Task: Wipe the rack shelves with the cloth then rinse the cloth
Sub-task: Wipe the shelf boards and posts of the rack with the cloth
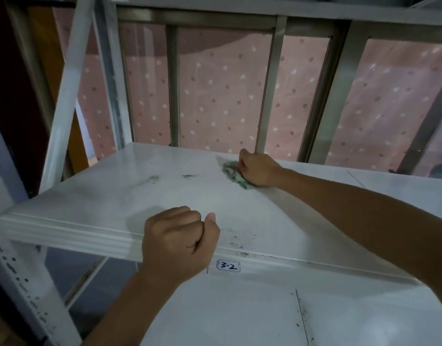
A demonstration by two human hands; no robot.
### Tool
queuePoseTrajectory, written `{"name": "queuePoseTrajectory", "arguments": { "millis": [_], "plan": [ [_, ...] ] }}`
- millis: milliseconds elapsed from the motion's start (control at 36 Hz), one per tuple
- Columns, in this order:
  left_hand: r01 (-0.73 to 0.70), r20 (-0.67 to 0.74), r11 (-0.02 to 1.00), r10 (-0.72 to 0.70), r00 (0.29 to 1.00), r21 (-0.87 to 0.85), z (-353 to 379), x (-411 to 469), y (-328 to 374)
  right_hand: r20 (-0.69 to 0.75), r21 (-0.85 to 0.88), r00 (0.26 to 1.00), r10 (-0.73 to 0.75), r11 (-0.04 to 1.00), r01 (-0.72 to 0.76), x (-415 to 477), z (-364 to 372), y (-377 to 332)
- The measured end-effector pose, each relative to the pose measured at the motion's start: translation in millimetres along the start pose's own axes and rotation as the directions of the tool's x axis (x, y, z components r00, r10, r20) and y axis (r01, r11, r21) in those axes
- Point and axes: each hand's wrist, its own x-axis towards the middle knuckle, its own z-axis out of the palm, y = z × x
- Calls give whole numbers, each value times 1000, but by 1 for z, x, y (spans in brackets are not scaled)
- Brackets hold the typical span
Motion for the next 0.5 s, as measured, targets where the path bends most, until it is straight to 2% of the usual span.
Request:
{"name": "queuePoseTrajectory", "arguments": {
  "millis": [111, 194, 361, 500],
  "plan": [
    [-29, 8, 999, 29, 1000, 19, 2, -2, -2, 25, -65, 996, 82, 995, -81, 47, 8, -4],
    [-25, 18, 999, 24, 1000, 29, 1, -4, -3, 29, -93, 998, 48, 995, -46, 76, 17, -16],
    [28, 16, 999, -29, 999, 45, 0, -8, -3, 20, -59, 978, -209, 976, 210, 89, 25, -44],
    [39, 6, 997, -39, 999, 74, 0, -8, -1, 42, 14, 874, -484, 875, 484, 58, 19, -73]
  ]
}}
